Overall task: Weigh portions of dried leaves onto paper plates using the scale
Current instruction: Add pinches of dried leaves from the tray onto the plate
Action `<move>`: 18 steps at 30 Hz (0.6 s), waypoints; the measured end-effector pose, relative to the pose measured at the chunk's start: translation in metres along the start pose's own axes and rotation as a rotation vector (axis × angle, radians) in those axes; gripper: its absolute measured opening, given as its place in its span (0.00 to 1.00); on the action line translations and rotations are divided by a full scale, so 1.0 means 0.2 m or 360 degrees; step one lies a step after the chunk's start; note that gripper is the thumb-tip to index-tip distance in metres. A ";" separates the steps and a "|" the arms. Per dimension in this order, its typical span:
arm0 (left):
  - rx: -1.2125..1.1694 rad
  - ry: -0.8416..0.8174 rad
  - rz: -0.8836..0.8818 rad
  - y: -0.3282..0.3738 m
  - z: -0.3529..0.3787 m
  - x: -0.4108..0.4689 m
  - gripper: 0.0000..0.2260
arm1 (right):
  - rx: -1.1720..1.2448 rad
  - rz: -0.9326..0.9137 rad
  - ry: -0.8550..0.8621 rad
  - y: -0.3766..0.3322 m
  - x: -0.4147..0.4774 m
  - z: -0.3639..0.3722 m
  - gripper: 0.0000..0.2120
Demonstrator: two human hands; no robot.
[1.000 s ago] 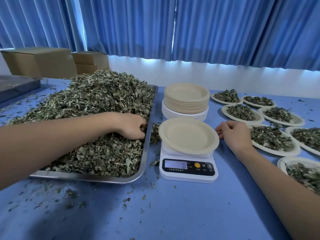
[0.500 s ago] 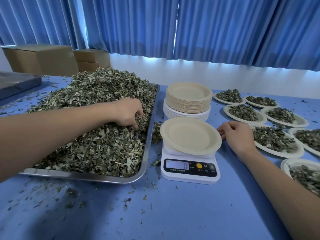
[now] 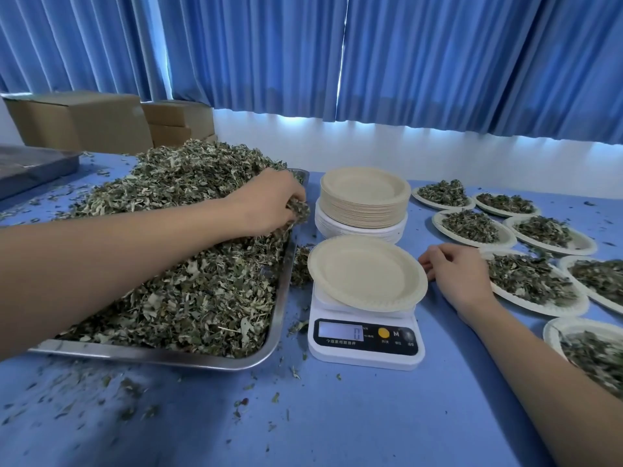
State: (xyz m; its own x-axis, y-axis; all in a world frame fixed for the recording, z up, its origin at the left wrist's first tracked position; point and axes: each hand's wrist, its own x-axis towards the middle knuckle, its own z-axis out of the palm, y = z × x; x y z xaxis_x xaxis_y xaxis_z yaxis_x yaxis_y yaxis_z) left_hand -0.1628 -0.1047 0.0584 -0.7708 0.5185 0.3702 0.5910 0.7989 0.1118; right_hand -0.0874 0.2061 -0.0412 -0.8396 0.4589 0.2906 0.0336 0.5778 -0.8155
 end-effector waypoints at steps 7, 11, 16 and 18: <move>-0.0435 -0.0267 0.0356 0.30 0.07 0.04 0.15 | -0.0084 -0.0063 -0.0045 -0.01 -0.01 0.00 0.17; -0.0740 -0.0485 0.0229 0.31 0.09 0.08 0.21 | -0.0081 -0.0084 -0.0062 0.00 0.00 0.00 0.17; -0.0606 0.0333 -0.0163 0.07 0.09 0.17 0.08 | -0.0060 -0.0098 -0.0068 0.00 0.00 0.00 0.18; -0.0223 0.0226 -0.0254 -0.05 0.12 0.17 0.07 | -0.0059 -0.0099 -0.0074 -0.01 -0.01 0.00 0.18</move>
State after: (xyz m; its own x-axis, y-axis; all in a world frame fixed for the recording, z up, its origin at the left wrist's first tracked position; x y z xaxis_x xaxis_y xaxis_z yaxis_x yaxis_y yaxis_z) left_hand -0.2015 -0.0877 0.0473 -0.8219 0.3330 0.4622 0.4992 0.8120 0.3026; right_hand -0.0864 0.2046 -0.0401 -0.8649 0.3900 0.3160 -0.0003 0.6292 -0.7772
